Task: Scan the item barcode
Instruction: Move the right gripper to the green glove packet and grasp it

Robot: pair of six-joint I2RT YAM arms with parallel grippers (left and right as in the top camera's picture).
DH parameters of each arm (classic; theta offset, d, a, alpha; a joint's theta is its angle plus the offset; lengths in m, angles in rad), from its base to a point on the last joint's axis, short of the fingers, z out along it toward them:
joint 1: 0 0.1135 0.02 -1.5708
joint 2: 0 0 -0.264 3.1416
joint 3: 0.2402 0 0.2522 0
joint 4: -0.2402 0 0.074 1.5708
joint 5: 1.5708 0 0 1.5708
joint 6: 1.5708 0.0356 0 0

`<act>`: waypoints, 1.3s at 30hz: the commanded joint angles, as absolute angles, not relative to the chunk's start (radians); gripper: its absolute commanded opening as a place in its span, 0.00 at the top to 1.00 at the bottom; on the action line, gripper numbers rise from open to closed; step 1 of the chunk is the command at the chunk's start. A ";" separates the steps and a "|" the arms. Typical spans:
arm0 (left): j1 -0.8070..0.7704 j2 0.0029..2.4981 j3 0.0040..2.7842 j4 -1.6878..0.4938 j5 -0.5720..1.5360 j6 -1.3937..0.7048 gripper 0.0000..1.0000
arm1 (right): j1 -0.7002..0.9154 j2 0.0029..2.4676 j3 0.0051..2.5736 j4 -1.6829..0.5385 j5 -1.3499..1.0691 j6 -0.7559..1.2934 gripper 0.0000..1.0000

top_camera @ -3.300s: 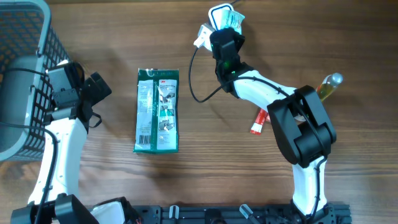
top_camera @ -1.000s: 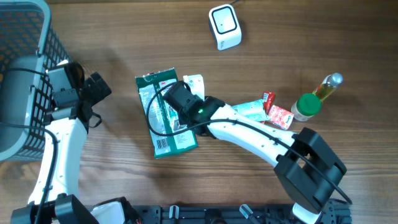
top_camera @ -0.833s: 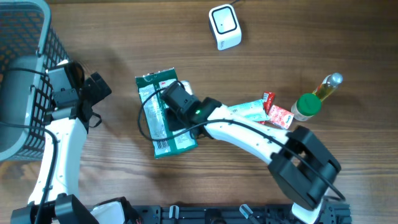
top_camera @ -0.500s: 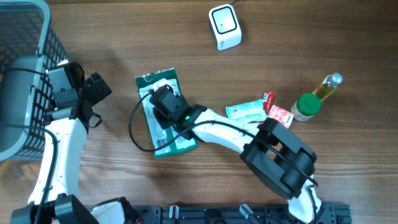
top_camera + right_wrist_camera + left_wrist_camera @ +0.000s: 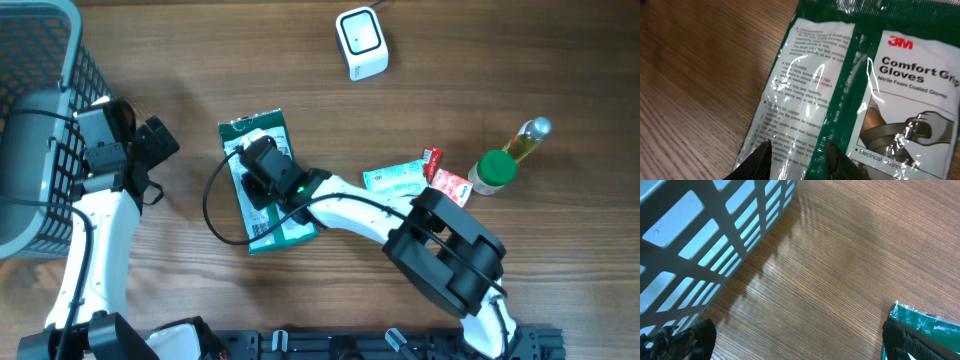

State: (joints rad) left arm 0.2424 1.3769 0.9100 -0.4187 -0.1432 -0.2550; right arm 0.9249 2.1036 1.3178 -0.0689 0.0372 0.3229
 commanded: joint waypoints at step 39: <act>0.244 1.369 0.920 -0.416 -0.139 -0.243 0.00 | 0.833 1.930 1.328 -0.397 0.186 0.497 0.58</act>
